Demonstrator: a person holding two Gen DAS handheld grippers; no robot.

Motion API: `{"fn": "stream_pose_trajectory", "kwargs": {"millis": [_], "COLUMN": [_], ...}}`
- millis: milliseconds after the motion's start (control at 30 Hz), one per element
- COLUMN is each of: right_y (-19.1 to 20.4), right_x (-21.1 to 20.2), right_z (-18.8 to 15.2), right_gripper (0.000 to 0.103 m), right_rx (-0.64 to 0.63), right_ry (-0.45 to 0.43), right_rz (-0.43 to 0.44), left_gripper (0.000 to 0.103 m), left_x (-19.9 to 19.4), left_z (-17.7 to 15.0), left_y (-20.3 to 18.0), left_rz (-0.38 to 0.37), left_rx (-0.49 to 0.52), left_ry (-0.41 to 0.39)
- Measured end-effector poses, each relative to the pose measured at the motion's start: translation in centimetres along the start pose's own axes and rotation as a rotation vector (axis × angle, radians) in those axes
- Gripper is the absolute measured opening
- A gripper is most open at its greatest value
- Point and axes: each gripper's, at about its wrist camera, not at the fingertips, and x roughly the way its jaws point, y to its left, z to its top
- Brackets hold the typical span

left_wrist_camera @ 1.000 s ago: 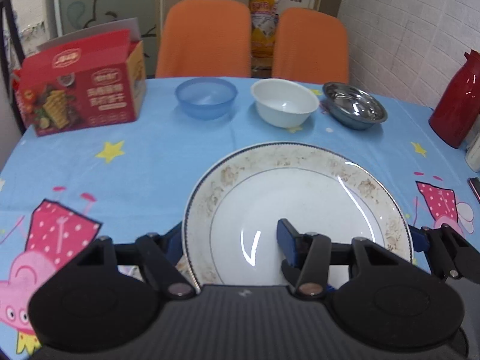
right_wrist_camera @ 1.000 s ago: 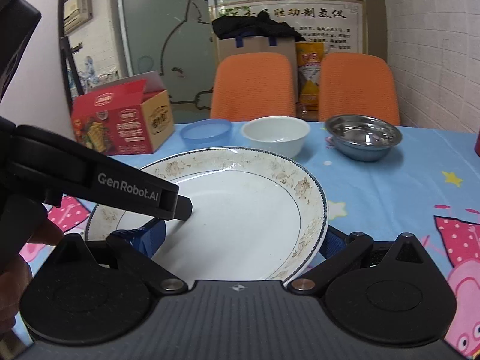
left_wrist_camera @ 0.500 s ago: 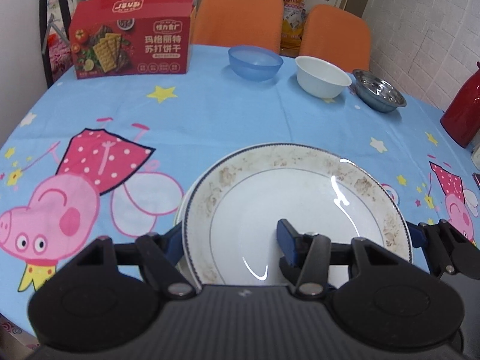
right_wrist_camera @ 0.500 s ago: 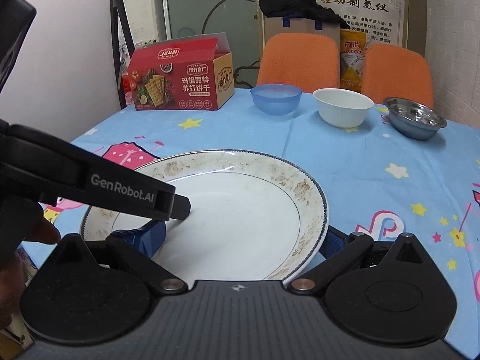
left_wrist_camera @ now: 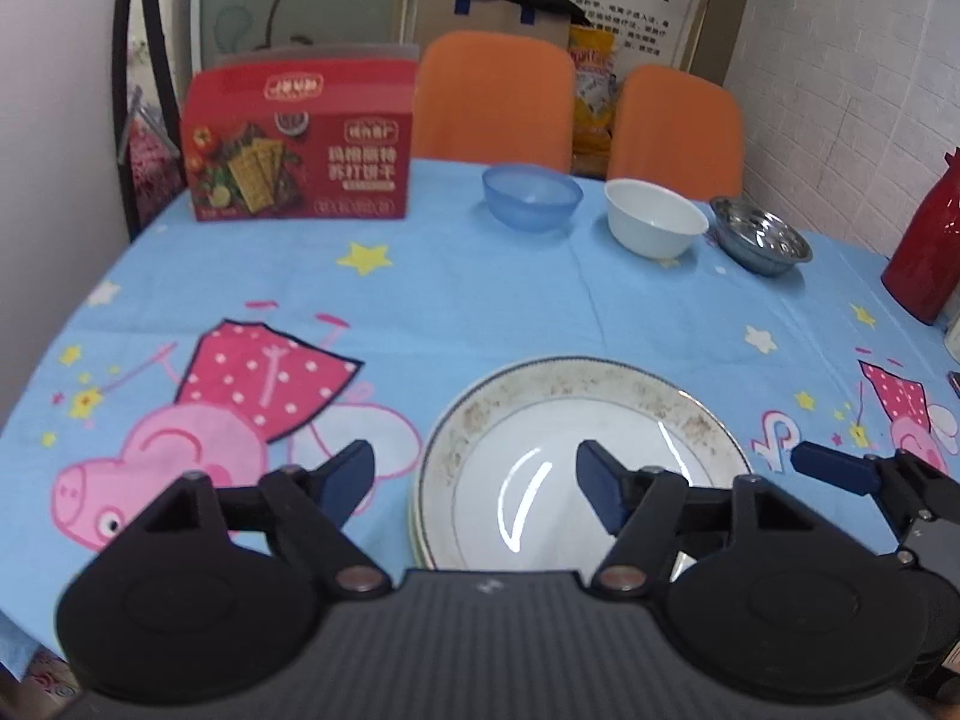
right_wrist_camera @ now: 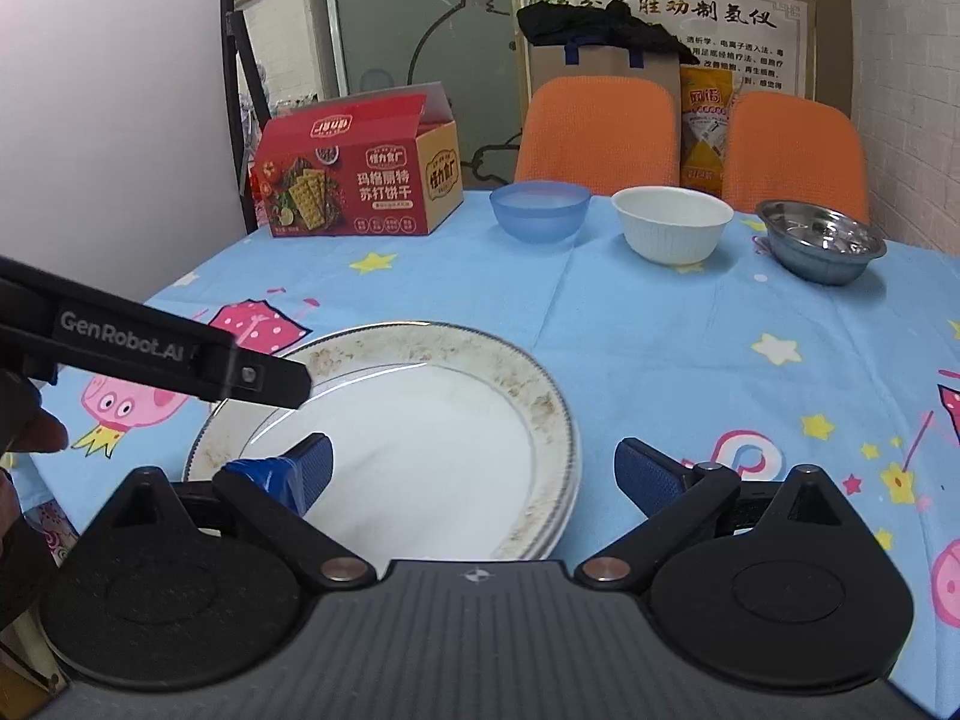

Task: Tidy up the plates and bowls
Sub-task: 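Lower the gold-rimmed plate onto the stack and open the left tool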

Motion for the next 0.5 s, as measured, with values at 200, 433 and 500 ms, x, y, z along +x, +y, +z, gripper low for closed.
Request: {"fn": "stream_pose_trajectory", "kwargs": {"millis": [200, 433, 500], "right_y": [-1.4, -3.5, -4.6], "right_x": [0.3, -1.2, -1.8], "right_z": [-0.3, 0.3, 0.5], "right_gripper": [0.089, 0.089, 0.089], "right_rx": [0.055, 0.089, 0.104], "right_ry": [0.024, -0.006, -0.021], "right_rz": [0.011, -0.032, -0.059], "left_gripper": [0.068, 0.070, 0.073], "left_x": [-0.2, 1.5, 1.8], "left_z": [0.8, 1.4, 1.6], "left_y": [-0.7, -3.7, -4.8], "left_rz": [-0.008, -0.053, -0.075], "left_rx": [0.018, 0.046, 0.053], "left_ry": [-0.015, 0.007, 0.009]}}
